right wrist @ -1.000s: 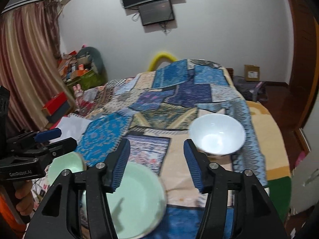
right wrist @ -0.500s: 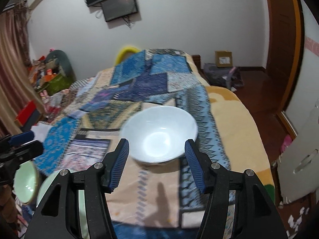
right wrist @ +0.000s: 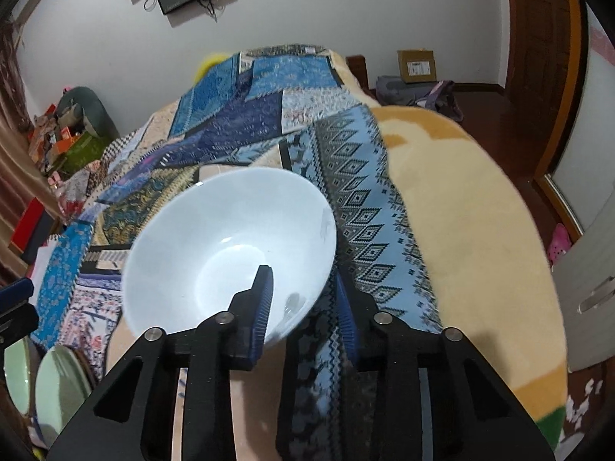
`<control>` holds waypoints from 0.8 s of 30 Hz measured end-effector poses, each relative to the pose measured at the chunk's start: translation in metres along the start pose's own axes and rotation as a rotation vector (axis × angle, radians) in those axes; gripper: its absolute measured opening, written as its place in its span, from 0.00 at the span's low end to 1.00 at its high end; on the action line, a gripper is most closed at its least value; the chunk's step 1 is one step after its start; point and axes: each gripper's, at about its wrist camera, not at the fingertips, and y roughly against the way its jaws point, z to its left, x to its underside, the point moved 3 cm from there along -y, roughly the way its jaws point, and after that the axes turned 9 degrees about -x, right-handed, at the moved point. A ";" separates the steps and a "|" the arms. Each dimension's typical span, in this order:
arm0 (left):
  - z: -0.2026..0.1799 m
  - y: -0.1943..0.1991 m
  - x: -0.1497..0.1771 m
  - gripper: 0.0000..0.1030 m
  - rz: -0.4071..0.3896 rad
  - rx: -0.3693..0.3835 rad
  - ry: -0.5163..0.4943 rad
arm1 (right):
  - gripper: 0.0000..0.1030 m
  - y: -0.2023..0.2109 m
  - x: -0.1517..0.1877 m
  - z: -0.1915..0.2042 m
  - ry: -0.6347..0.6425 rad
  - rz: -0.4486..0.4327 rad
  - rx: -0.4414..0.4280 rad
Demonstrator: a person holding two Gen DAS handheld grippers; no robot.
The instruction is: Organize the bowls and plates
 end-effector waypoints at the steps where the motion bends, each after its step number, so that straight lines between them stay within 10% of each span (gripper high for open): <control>1: 0.000 -0.003 -0.001 0.76 0.002 0.000 -0.001 | 0.27 -0.003 0.000 0.000 -0.001 0.009 -0.010; 24: -0.003 -0.046 0.013 0.71 0.148 0.012 0.033 | 0.23 -0.010 0.025 0.055 0.170 0.106 -0.166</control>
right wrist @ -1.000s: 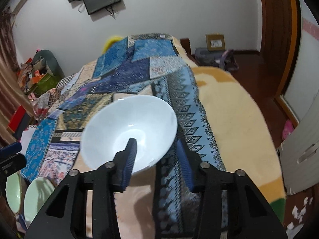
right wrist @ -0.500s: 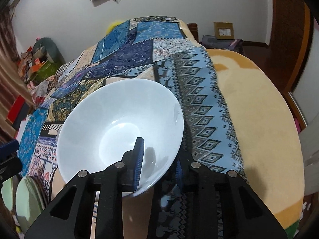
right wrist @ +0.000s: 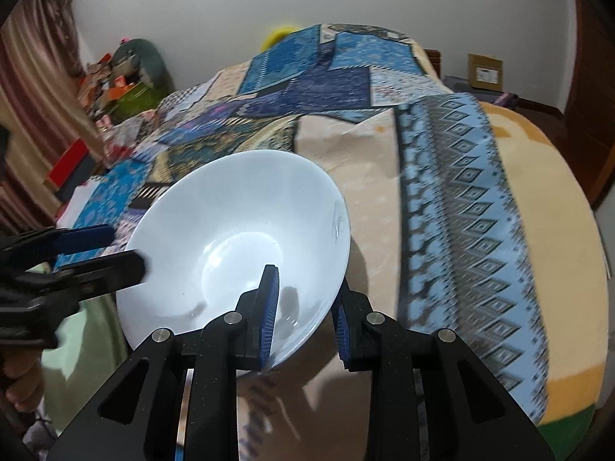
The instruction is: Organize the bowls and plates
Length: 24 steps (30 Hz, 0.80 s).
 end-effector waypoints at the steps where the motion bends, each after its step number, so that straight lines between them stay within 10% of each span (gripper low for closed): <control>1: 0.000 -0.006 0.002 0.69 0.023 0.003 0.004 | 0.23 -0.001 0.001 0.002 0.002 0.003 -0.009; 16: -0.008 -0.029 0.008 0.30 0.079 0.014 -0.013 | 0.26 0.001 0.004 0.009 -0.064 -0.009 -0.043; 24: -0.011 -0.027 0.009 0.27 0.082 0.045 -0.005 | 0.26 -0.003 0.006 0.014 -0.030 -0.004 -0.006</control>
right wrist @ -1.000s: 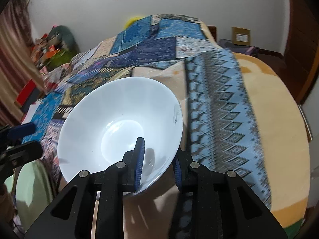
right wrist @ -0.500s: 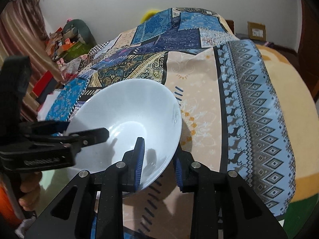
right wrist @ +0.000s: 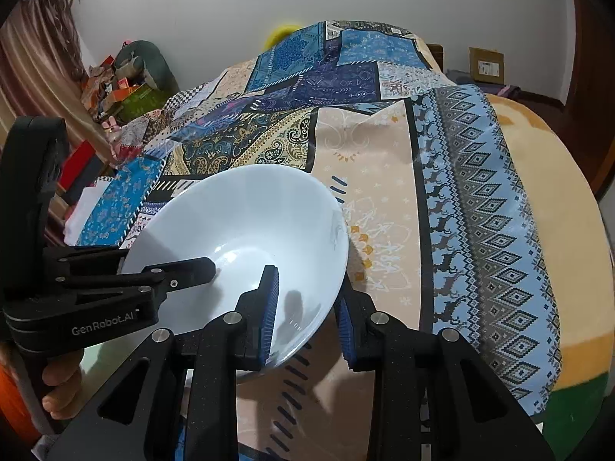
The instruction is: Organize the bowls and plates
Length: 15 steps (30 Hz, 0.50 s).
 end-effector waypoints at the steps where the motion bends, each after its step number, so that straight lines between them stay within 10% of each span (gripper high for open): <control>1: 0.000 0.002 0.001 0.27 -0.002 -0.002 0.002 | 0.25 0.001 0.001 0.000 -0.003 -0.002 -0.002; 15: -0.015 0.063 0.021 0.27 -0.091 0.000 -0.055 | 0.25 0.049 0.006 0.018 -0.033 -0.092 -0.004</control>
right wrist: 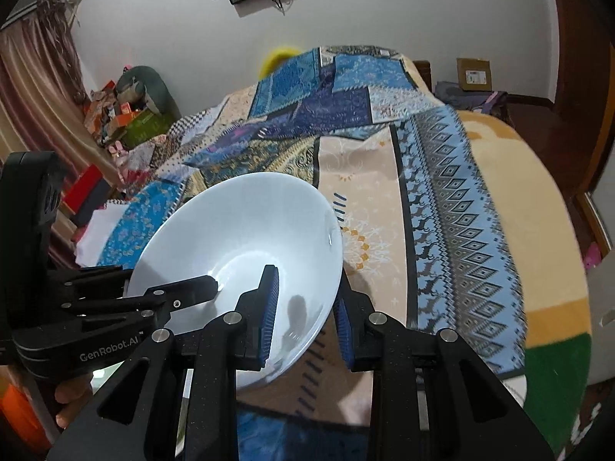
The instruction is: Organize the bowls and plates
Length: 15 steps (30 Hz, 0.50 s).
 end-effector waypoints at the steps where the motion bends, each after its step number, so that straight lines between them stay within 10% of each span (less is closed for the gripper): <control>1: 0.000 0.008 0.001 0.27 -0.011 -0.001 0.000 | 0.25 0.004 0.000 0.004 0.004 -0.006 0.000; 15: 0.020 0.083 0.028 0.27 -0.102 -0.026 0.012 | 0.25 0.038 0.003 0.054 0.050 -0.080 -0.023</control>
